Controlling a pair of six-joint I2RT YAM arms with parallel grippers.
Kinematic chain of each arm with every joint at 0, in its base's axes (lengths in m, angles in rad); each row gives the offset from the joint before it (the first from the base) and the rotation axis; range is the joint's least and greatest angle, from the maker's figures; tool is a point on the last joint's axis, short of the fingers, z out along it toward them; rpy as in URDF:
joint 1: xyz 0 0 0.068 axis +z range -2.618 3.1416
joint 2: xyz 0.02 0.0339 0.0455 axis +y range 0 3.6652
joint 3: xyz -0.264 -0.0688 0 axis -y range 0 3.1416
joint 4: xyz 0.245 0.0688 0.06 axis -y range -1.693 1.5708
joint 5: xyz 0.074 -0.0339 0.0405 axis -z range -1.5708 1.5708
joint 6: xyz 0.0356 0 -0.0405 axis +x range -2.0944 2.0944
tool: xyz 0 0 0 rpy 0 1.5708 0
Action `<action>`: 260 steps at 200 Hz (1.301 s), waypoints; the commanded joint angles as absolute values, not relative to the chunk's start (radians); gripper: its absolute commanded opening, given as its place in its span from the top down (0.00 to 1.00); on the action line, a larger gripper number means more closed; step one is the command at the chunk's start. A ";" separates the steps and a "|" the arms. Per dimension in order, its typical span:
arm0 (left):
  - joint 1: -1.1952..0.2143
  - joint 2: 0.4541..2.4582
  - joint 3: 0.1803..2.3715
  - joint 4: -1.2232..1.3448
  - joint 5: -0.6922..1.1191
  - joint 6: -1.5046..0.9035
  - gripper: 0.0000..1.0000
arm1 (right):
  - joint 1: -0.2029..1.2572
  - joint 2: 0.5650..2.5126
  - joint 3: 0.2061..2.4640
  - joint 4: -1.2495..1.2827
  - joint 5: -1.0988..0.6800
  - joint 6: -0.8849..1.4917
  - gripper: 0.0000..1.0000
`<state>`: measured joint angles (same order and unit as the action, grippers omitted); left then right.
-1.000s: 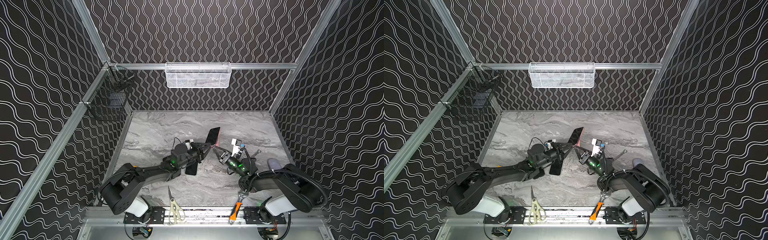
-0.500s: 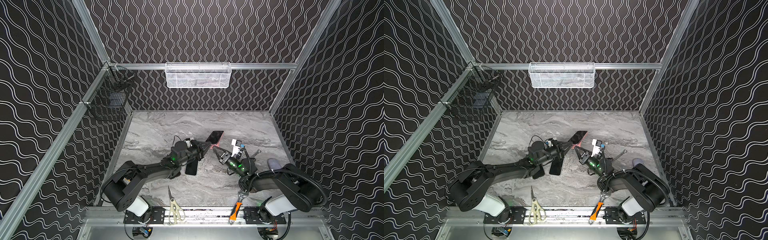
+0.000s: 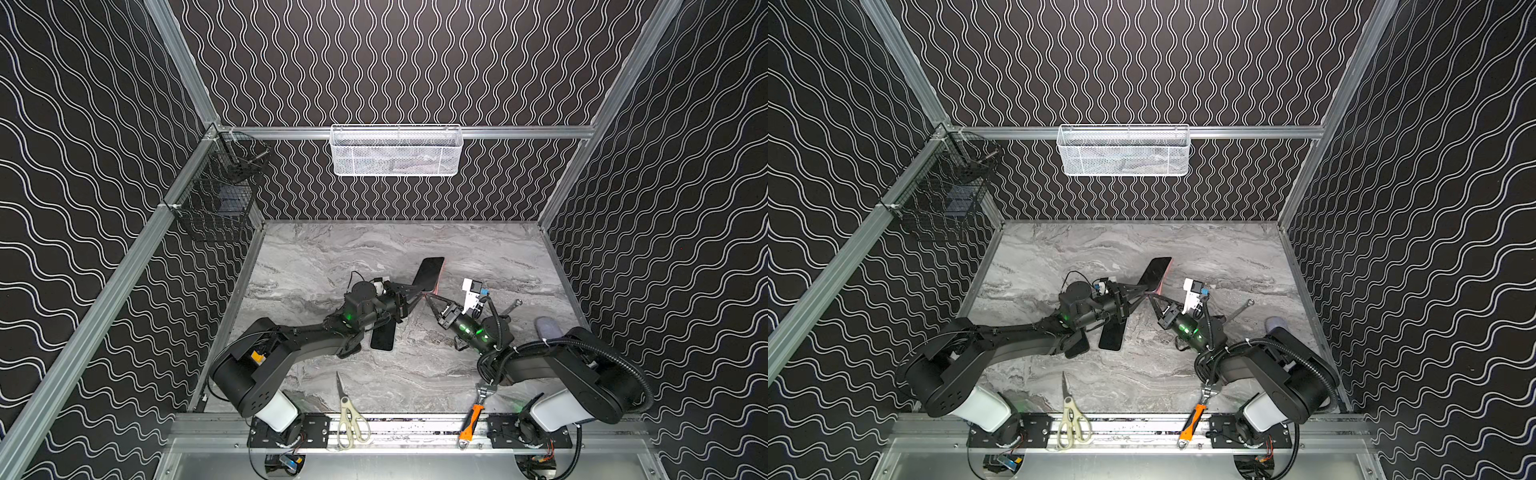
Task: Take the phone out of the phone case
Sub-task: Remove the phone case from the phone.
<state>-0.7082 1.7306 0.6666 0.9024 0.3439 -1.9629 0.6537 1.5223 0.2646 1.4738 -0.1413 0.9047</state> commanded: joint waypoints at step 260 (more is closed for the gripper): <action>-0.662 1.673 0.806 0.861 0.438 -1.946 1.00 | 0.658 1.469 0.263 1.436 -0.109 0.870 1.00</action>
<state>-0.6666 1.6894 0.7998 0.8021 0.4290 -1.9377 0.6548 1.4700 0.2642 1.4635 -0.1143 0.8738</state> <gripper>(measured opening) 0.103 0.112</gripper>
